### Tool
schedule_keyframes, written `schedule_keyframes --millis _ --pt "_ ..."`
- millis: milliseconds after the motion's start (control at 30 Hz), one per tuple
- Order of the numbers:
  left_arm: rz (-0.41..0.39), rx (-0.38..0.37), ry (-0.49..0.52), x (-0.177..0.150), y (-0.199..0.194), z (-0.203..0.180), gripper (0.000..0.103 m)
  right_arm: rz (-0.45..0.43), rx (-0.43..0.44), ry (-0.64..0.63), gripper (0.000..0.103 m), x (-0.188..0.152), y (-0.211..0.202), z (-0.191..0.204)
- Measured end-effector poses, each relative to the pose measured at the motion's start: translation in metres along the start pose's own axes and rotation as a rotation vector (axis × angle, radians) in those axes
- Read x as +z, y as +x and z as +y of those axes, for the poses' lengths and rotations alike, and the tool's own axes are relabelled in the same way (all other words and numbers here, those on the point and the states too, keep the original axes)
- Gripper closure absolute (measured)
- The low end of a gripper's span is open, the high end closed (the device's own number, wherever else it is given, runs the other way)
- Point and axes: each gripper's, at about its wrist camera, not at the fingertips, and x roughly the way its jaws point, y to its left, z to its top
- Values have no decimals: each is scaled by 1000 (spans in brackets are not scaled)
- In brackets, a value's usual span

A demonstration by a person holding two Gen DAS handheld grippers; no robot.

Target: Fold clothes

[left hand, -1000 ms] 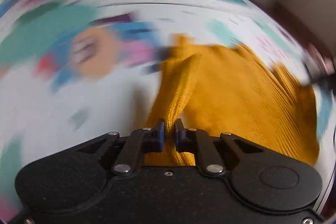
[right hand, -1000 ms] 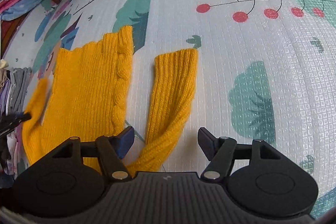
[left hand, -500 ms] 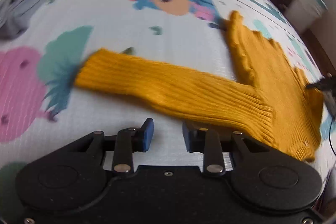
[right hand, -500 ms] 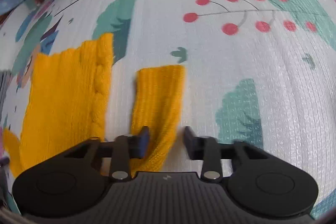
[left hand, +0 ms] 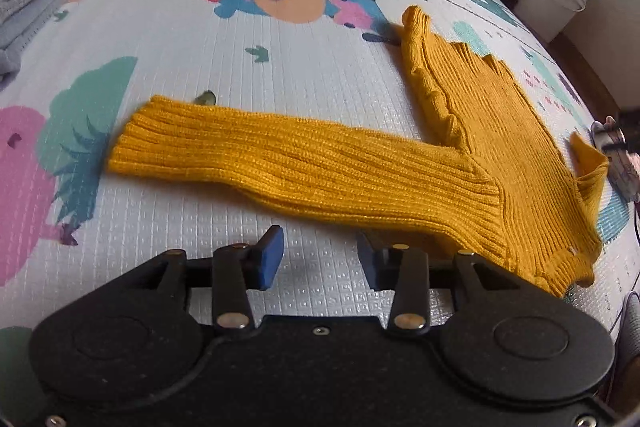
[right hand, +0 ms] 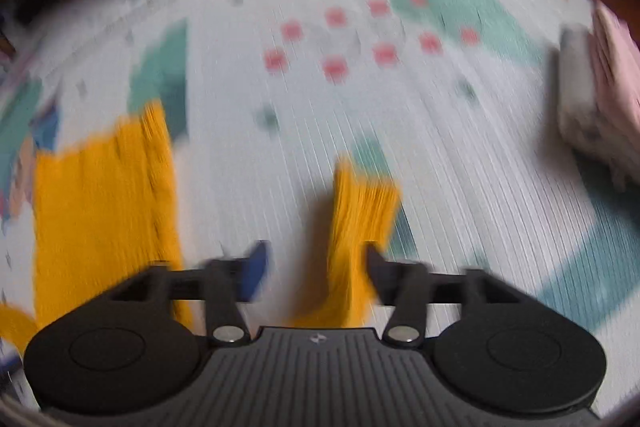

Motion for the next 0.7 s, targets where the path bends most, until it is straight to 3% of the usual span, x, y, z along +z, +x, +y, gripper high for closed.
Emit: schedule_keyframes --millis 200,367,500,600,667,700 --pt "-39 3 4 6 -14 2 63 -125 33 -112 40 9 3 -34" --pt "-23 17 24 9 -10 1 63 -83 27 -167 46 -10 41 -72" --pt "-16 11 38 10 -6 -6 63 -74 75 -220 47 -13 53 -62" --pt "-14 5 46 11 -2 -12 63 -76 33 -291 60 -18 59 -45" --pt "-17 -1 53 12 -1 -16 63 -73 45 -263 91 -21 54 -44" --pt "-20 -7 57 12 -1 -18 63 -85 25 -232 93 -23 46 -47"
